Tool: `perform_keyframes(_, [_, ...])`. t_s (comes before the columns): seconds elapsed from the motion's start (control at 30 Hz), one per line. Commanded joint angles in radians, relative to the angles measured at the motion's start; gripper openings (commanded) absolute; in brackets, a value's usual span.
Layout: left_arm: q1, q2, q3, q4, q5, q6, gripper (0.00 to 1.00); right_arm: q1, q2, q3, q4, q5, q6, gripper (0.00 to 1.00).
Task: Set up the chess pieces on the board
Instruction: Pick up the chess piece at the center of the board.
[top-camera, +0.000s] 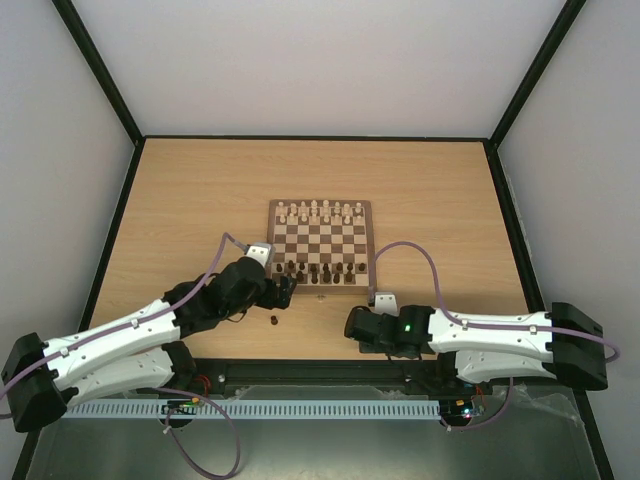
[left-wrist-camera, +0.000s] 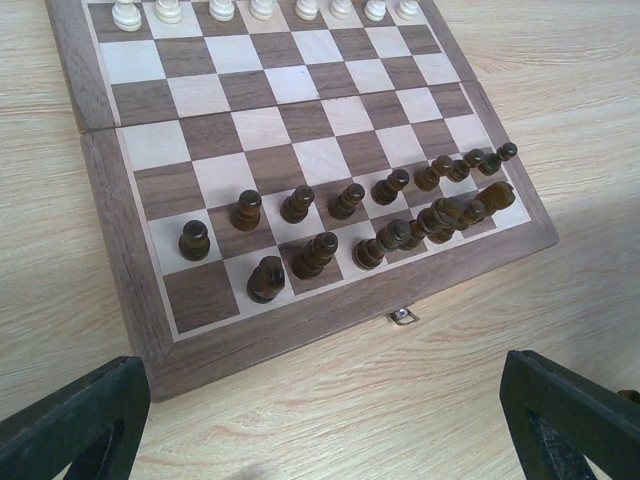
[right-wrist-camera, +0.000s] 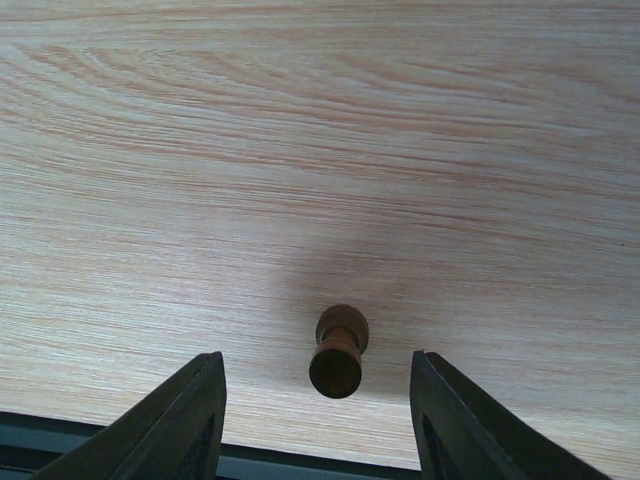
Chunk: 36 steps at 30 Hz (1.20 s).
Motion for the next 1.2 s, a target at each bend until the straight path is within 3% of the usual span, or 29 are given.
perform_keyframes(0.0, [-0.002,0.018,-0.004,0.023,0.002,0.013,0.99,0.008,-0.029,-0.032,-0.041,0.031,0.019,0.49])
perform_keyframes(0.9, [-0.003,0.071,0.005,0.041,-0.009,0.011,0.99,-0.066,0.058,-0.026,0.029,-0.013,-0.096,0.15])
perform_keyframes(1.07, [-0.001,0.076,0.004,0.042,-0.013,0.014,0.99,-0.066,0.065,-0.013,0.008,-0.023,-0.093,0.02])
perform_keyframes(1.17, [0.001,0.077,0.004,0.043,-0.016,0.016,0.99,-0.066,0.050,0.022,-0.018,0.011,-0.094,0.03])
